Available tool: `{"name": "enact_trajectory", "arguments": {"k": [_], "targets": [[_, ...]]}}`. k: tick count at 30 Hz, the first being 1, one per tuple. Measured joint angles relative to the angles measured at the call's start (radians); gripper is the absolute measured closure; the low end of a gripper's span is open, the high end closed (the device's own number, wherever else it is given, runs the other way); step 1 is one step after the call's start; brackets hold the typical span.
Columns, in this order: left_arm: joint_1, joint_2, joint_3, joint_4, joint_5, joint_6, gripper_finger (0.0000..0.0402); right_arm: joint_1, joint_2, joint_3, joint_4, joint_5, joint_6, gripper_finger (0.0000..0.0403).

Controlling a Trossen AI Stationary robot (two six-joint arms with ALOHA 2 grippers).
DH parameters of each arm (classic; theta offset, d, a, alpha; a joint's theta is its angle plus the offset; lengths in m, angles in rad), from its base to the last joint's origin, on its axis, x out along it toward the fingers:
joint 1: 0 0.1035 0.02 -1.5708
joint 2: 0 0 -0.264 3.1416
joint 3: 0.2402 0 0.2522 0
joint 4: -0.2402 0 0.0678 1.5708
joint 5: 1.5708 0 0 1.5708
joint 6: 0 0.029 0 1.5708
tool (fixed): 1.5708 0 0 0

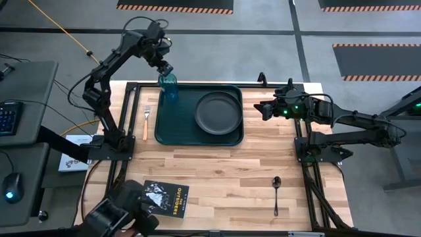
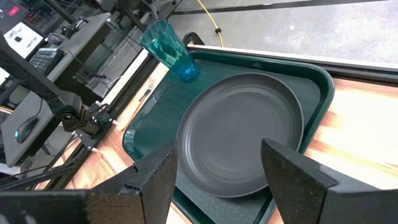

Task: Pick and place plate/cup/fork/spoon on tray
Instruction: Put the light orange fork on the dark green tray to the bottom of the blue cup

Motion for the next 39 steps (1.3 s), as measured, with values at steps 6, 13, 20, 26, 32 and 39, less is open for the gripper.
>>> {"name": "enact_trajectory", "arguments": {"k": [6, 13, 20, 26, 32, 39], "targets": [[0.010, -0.098, 0.000, 0.136, 0.007, -0.054, 0.0222, 0.000, 0.000, 0.000, 0.000, 0.000, 0.000, 0.0180], [0.014, -0.216, 0.000, 0.308, 0.028, -0.190, 0.0222, 0.000, 0.000, 0.000, 0.000, 0.000, 0.011, 0.0180], [0.000, -0.286, 0.000, 0.353, 0.089, -0.226, 0.0222, 0.000, 0.000, 0.000, -0.001, 0.001, 0.008, 0.0180], [-0.002, -0.298, 0.000, 0.352, 0.096, -0.244, 0.0222, 0.000, 0.000, 0.000, -0.001, 0.009, 0.008, 0.0180], [-0.002, -0.298, 0.000, 0.351, 0.095, -0.320, 0.0222, 0.000, 0.000, 0.000, -0.001, 0.011, 0.008, 0.0180], [-0.002, -0.298, 0.000, 0.351, 0.081, -0.278, 0.0222, 0.000, 0.000, 0.000, -0.001, 0.011, 0.008, 0.0180]]}}
